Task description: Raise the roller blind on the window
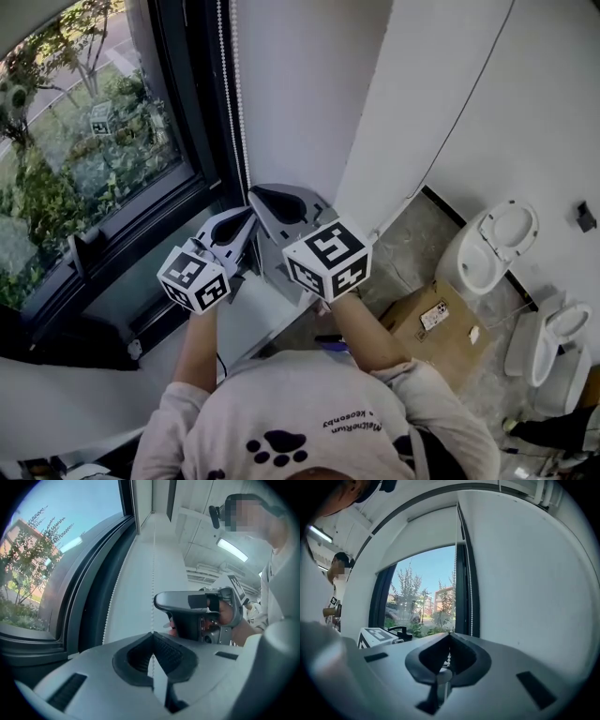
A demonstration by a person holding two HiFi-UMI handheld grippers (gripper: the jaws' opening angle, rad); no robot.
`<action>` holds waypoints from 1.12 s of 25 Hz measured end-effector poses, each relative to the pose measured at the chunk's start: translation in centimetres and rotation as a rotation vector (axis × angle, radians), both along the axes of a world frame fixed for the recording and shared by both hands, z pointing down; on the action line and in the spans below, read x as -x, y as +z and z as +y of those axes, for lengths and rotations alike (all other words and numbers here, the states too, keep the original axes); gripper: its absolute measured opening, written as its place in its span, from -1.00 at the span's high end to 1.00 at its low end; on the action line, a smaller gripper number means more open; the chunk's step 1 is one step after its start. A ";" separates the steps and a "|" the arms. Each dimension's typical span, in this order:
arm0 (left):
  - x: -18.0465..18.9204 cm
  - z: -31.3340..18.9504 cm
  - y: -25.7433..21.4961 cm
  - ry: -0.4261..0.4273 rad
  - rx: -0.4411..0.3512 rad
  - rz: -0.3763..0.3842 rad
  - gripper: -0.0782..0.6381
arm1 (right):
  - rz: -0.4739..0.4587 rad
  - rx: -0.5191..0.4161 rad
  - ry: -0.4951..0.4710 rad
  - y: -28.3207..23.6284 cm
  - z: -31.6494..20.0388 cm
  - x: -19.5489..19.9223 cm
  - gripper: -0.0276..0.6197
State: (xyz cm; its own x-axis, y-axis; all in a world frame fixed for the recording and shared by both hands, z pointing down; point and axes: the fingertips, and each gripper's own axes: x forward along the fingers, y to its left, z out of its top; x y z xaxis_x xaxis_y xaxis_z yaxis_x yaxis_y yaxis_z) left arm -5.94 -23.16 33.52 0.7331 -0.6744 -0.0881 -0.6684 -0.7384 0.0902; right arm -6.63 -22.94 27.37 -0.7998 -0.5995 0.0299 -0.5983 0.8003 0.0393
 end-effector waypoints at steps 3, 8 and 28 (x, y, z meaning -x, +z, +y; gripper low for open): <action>-0.1 0.1 0.0 0.006 -0.003 0.001 0.76 | -0.002 -0.035 0.020 -0.6 0.1 -0.3 0.89; -0.5 0.4 0.0 0.011 -0.007 0.011 0.76 | -0.042 -0.055 0.001 -2.1 0.5 -0.3 0.84; -0.5 0.8 4.6 -0.009 0.043 -0.036 0.76 | 0.022 -0.059 0.019 -2.1 -0.7 0.8 0.85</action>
State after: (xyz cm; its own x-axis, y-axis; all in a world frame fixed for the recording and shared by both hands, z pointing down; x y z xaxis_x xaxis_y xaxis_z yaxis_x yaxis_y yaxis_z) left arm -5.42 -22.31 38.07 0.7293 -0.6835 -0.0323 -0.6783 -0.7283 0.0973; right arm -7.39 -23.59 25.28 -0.7880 -0.6156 0.0120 -0.6116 0.7849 0.0994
